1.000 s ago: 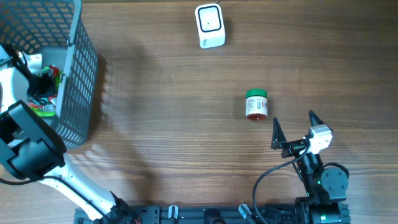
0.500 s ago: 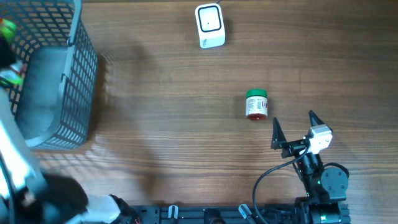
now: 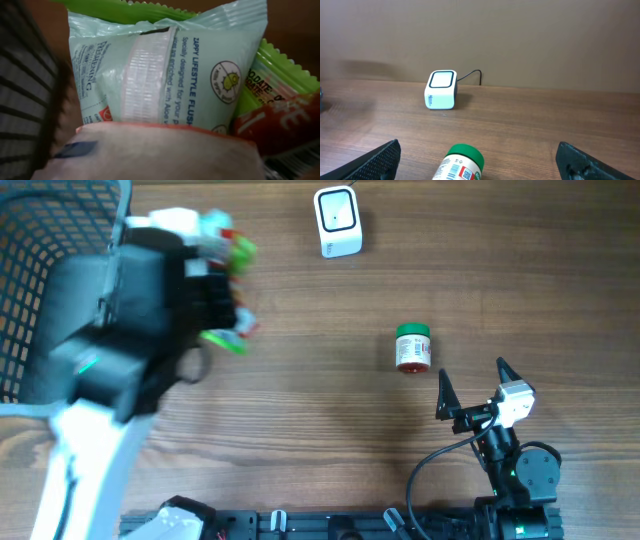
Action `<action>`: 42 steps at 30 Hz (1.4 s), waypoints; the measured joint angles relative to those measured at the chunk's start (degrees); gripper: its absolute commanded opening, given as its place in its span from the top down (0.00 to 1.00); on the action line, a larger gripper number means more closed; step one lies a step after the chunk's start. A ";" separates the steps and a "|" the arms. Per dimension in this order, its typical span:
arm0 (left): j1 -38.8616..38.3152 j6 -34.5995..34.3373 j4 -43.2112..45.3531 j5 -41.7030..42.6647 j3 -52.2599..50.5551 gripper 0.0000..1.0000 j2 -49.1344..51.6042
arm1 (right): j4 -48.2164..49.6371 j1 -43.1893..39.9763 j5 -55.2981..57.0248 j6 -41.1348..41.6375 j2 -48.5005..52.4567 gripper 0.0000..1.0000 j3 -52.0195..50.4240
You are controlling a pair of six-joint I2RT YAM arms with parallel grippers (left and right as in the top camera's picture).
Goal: Scan the item barcode
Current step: 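Drop snack packs with left gripper onto table beside jar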
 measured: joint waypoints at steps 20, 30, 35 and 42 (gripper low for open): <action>-10.23 -13.35 15.67 7.74 -11.93 0.00 38.42 | 0.00 0.00 0.00 0.00 0.00 0.00 0.00; -10.23 -8.90 2.27 6.78 -11.52 0.00 31.76 | 0.00 0.00 0.02 0.00 -0.02 0.00 0.00; -9.25 -8.41 0.92 0.90 -11.52 0.00 31.47 | 0.00 0.00 0.02 0.00 -0.02 0.00 0.00; 4.96 -2.43 2.93 2.36 -11.26 0.00 24.46 | 0.00 0.00 0.00 0.00 -0.02 0.00 0.00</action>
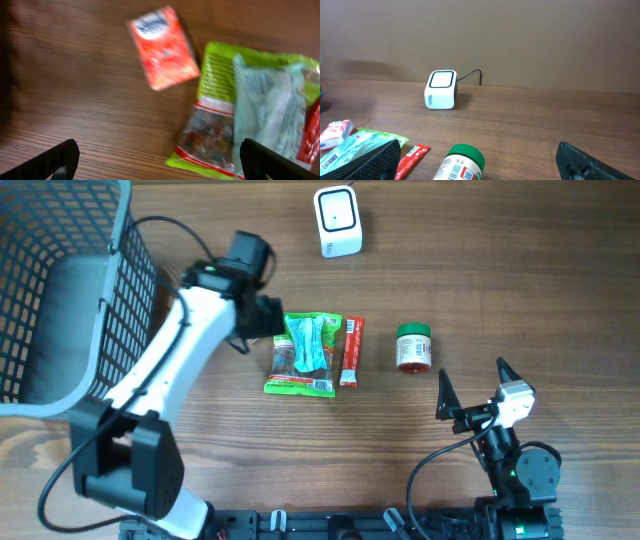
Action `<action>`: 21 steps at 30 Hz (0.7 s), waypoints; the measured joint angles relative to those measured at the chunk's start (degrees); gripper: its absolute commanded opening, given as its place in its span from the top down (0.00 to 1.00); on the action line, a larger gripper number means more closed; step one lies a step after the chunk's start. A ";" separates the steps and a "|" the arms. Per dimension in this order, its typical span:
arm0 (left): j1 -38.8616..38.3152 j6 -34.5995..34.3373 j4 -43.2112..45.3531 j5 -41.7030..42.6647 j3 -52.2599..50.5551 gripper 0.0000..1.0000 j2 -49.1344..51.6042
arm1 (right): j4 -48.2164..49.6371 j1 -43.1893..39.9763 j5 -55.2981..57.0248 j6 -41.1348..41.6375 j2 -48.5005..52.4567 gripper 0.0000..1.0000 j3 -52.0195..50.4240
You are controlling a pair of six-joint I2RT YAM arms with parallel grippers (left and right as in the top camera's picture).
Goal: Scan the item barcode
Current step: 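Drop snack packs with left gripper onto table beside jar, then move right gripper over green-lid jar and lower onto it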
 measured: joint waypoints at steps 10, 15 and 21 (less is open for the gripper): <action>9.29 0.92 0.79 2.60 0.13 0.00 -0.37 | 0.00 0.00 0.00 0.00 0.00 0.00 0.00; 9.29 1.09 0.76 2.60 0.13 0.00 -0.37 | 0.00 0.00 0.00 0.00 0.00 0.00 0.00; 9.29 1.09 0.79 2.60 0.13 0.00 -0.37 | 0.00 0.00 0.02 0.00 0.00 0.00 0.00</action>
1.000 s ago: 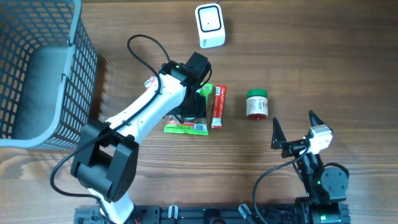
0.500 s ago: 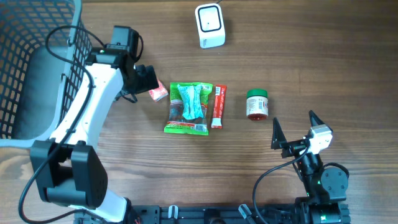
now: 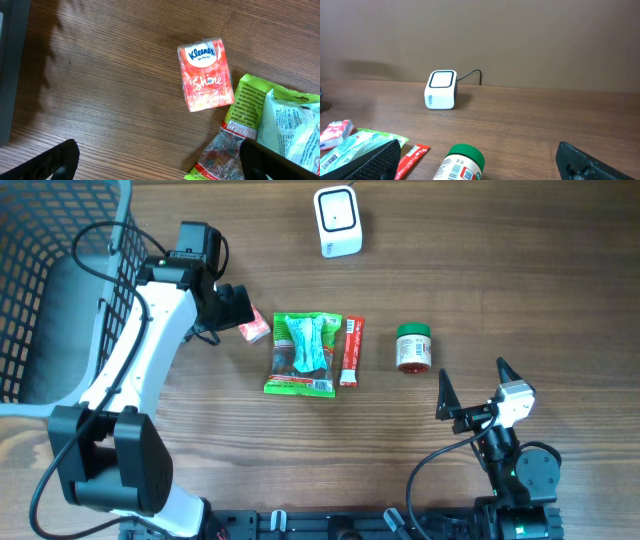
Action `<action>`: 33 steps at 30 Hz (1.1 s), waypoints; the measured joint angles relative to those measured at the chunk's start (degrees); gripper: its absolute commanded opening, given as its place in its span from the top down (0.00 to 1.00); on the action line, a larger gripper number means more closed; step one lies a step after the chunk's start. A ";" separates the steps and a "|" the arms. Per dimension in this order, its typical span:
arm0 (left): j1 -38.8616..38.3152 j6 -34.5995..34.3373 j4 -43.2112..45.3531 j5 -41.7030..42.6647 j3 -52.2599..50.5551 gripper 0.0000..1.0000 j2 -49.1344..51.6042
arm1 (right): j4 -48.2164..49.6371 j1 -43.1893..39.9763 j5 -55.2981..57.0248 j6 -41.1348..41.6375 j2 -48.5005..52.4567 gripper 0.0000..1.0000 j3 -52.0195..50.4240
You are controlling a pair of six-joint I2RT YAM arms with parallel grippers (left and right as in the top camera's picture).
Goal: Scan the item barcode
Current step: 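Move right gripper over green-lid jar and lower onto it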
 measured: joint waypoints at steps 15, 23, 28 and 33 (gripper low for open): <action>0.00 0.00 0.00 0.00 0.00 0.00 0.00 | 0.00 0.00 0.00 0.00 0.00 0.00 0.00; 0.00 0.00 0.00 0.00 0.02 0.00 0.00 | 0.00 0.00 -0.24 8.94 1.95 0.00 0.00; 0.00 0.00 0.17 0.04 0.02 0.00 0.00 | -6.19 0.00 -2.75 16.15 12.96 0.00 3.50; 0.00 0.00 0.15 0.39 0.02 0.00 0.00 | -22.95 0.00 -3.21 16.55 28.44 0.00 32.48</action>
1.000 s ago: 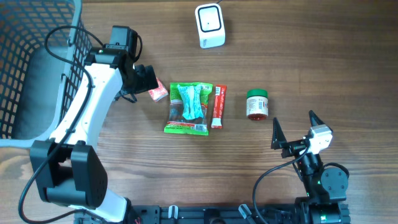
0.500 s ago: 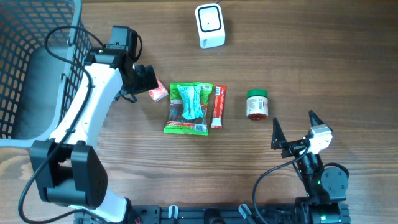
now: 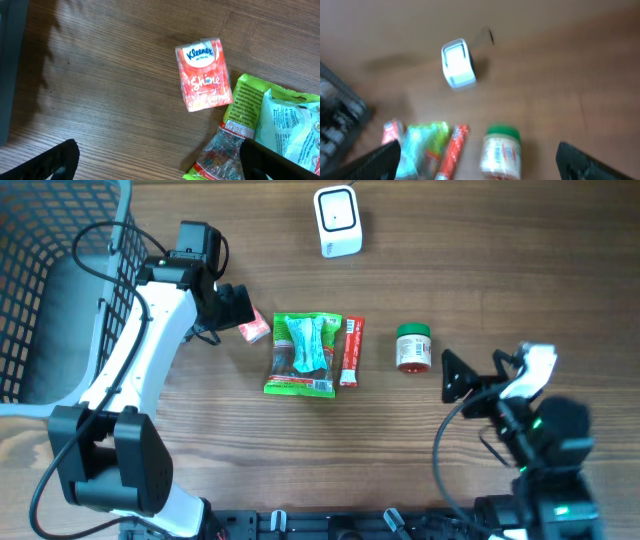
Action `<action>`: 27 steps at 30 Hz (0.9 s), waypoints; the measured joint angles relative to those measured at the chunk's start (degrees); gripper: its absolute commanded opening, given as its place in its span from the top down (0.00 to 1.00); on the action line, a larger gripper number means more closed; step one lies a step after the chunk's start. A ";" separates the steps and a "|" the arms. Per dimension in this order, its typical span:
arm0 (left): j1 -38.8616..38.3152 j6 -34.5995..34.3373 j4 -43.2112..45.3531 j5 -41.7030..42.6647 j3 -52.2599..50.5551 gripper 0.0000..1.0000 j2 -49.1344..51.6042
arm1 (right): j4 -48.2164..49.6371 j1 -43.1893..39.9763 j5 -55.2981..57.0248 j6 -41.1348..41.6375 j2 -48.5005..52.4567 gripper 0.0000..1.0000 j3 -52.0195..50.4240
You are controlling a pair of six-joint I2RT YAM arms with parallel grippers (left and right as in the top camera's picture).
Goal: Scan the item barcode
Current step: 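Move right gripper over green-lid jar and lower onto it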
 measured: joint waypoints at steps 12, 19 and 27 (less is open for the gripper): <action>0.00 0.02 0.04 0.46 0.07 0.00 -0.02 | -64.06 0.00 -0.92 -2.84 58.21 0.00 69.44; 0.00 0.02 0.02 0.46 0.07 0.00 -0.02 | -60.35 1.16 -0.70 -6.32 72.30 0.04 69.20; 0.00 0.02 0.02 0.46 0.07 0.00 -0.02 | -56.52 6.93 2.80 -6.97 76.59 0.02 68.96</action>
